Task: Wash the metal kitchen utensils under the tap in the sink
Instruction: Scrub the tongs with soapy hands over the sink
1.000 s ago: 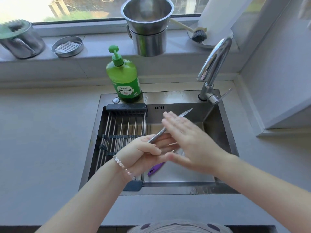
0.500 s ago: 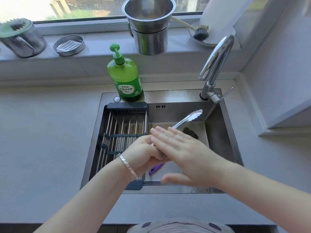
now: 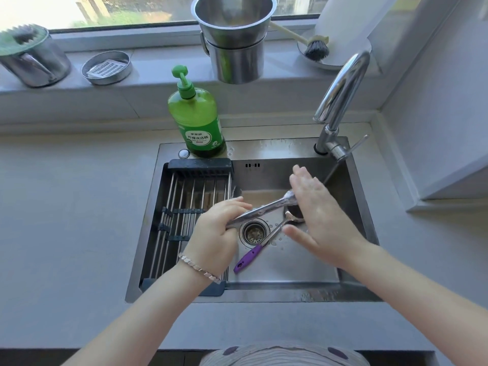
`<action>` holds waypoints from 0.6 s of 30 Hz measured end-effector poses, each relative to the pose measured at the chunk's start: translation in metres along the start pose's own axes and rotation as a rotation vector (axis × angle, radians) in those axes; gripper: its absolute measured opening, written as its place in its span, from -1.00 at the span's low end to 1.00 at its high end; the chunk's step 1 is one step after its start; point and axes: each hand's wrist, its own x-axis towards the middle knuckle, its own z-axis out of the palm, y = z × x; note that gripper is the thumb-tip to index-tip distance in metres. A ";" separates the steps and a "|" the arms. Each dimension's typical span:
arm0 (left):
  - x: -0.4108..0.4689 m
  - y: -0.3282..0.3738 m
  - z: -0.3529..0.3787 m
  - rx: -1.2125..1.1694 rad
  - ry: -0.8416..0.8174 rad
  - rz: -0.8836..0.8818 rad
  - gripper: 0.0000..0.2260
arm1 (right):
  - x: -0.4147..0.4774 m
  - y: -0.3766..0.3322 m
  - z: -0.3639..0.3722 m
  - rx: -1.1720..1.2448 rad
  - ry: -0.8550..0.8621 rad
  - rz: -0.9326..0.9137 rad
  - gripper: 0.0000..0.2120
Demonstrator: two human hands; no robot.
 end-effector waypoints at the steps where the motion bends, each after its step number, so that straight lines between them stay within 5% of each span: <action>1: 0.001 0.001 0.000 -0.067 -0.011 -0.058 -0.65 | -0.002 -0.002 0.005 0.003 0.005 -0.013 -0.09; 4: 0.002 0.003 0.000 -0.231 -0.035 -0.198 -0.64 | -0.006 -0.002 0.015 -0.054 0.002 -0.097 -0.14; 6: 0.002 0.001 0.001 -0.261 -0.047 -0.243 -0.67 | -0.004 0.007 0.012 0.041 0.042 0.017 -0.08; 9: 0.000 -0.003 0.002 -0.204 -0.088 -0.224 -0.67 | -0.001 0.015 0.000 0.614 0.056 0.414 -0.12; 13: -0.003 -0.010 0.003 -0.063 -0.152 -0.071 -0.71 | 0.004 0.022 -0.008 1.378 0.136 0.589 -0.77; 16: -0.005 -0.016 0.001 -0.093 -0.155 -0.133 -0.65 | -0.001 0.023 -0.018 1.390 0.109 0.512 -0.83; 18: -0.004 -0.020 -0.004 -0.392 -0.274 -0.357 -0.44 | -0.004 0.024 -0.026 1.248 0.086 0.392 -0.78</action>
